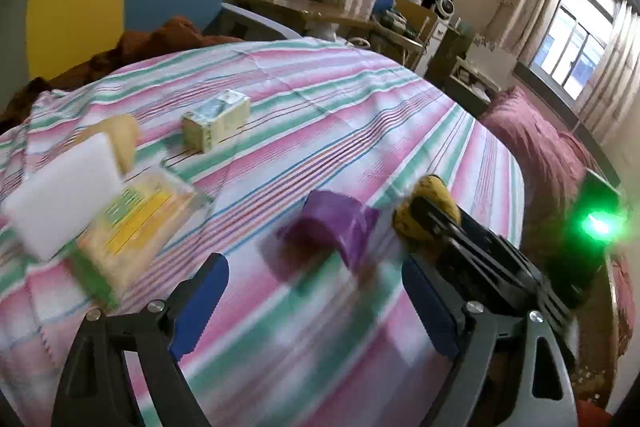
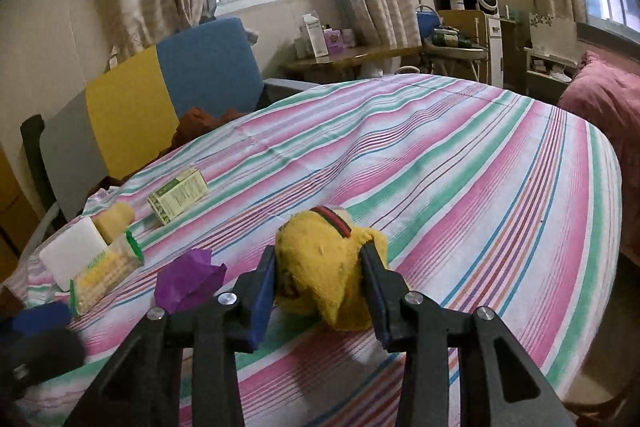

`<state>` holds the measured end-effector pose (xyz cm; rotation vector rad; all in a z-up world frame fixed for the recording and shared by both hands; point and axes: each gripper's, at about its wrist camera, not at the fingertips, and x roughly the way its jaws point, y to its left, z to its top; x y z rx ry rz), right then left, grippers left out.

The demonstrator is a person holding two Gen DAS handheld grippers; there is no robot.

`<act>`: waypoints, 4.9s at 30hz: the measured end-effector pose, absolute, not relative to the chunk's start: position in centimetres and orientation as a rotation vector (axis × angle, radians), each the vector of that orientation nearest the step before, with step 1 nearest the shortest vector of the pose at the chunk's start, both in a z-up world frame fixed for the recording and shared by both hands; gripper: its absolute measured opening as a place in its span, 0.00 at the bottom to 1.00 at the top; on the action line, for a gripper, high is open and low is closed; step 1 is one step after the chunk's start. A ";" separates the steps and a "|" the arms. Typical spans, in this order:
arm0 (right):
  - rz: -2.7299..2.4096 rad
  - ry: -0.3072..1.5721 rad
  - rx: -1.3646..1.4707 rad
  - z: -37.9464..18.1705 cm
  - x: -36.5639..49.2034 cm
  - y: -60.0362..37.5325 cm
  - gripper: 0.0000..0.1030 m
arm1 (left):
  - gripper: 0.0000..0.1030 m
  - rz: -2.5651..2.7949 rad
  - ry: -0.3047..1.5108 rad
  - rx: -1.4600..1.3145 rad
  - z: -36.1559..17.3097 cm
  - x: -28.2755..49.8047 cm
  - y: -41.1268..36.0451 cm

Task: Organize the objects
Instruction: 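Grasp the yellow knitted toy with the right tool while the left tool grasps the purple packet, then carry the knitted toy and purple packet into the gold tray and open both tools, then withdraw both tools from the tray toward the remaining items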

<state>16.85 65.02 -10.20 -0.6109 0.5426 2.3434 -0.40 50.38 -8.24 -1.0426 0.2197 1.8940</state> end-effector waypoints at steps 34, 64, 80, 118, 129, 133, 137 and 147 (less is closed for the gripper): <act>2.346 0.529 -0.604 -10.4 17.0 64.8 0.41 | 0.60 1.918 0.244 -0.749 -8.7 0.2 50.0; 2.331 0.375 -0.680 -9.5 16.5 62.0 0.40 | 0.59 2.012 0.024 -0.842 -7.8 5.8 33.7; 2.598 0.501 -0.720 -6.7 16.2 51.1 0.39 | 0.60 2.057 -0.024 -0.818 -5.4 8.2 24.9; 3.148 0.119 -1.095 -2.5 -2.2 23.2 0.40 | 0.60 2.513 -0.317 -0.929 -3.7 -5.1 2.5; 3.073 0.191 -1.034 -2.0 -2.7 24.2 0.74 | 0.60 2.541 -0.331 -1.005 -5.0 -7.0 1.6; 3.087 0.210 -0.980 -1.5 -0.9 24.7 0.75 | 0.73 2.580 -0.322 -1.036 -5.2 -7.3 1.6; 3.091 0.295 -0.968 -1.4 0.3 25.4 0.76 | 0.86 2.609 -0.328 -1.011 -4.8 -6.9 1.3; 3.076 0.402 -0.999 -2.4 2.1 26.3 0.76 | 0.86 2.741 -0.339 -0.938 -3.6 -3.8 0.5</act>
